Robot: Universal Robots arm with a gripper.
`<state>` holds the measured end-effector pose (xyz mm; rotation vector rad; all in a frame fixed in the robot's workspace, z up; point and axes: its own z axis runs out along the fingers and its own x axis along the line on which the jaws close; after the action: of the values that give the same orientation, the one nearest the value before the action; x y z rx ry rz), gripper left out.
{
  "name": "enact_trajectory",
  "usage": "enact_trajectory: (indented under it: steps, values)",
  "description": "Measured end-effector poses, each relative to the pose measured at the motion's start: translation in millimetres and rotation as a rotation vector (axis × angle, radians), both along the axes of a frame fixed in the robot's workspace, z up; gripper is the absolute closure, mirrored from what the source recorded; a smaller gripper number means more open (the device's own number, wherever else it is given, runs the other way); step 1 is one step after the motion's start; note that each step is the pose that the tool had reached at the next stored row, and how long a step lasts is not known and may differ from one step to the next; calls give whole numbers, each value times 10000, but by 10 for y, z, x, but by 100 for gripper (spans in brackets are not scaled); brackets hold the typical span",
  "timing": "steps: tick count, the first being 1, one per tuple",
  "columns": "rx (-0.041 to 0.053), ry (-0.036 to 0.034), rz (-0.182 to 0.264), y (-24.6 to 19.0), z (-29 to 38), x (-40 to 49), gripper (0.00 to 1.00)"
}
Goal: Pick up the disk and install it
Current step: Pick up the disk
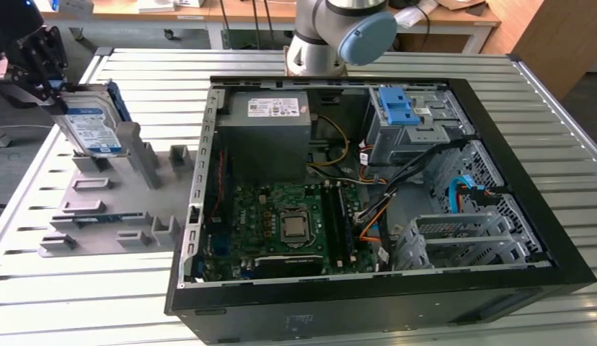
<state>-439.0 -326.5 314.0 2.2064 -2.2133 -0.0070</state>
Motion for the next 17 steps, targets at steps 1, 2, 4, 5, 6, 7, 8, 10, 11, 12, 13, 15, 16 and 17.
enact_trajectory:
  steps: [1,2,4,5,6,7,8,10,11,12,13,15,16,17]
  values:
    - [1,-2,0,0,3,0,64]
    - [1,-1,0,0,7,0,64]
    - [0,0,0,0,16,0,64]
    - [0,-1,0,0,19,0,64]
    - [0,0,0,0,23,0,64]
    - [-1,2,0,0,29,0,64]
    - [-1,2,0,0,35,0,64]
    - [-1,1,0,0,51,0,64]
    - [-1,1,0,0,60,0,64]
    - [0,1,0,0,68,0,64]
    - [0,1,0,0,75,0,64]
    - [0,0,0,0,89,0,64]
    - [-1,1,0,0,97,0,64]
    - [-1,1,0,0,106,0,64]
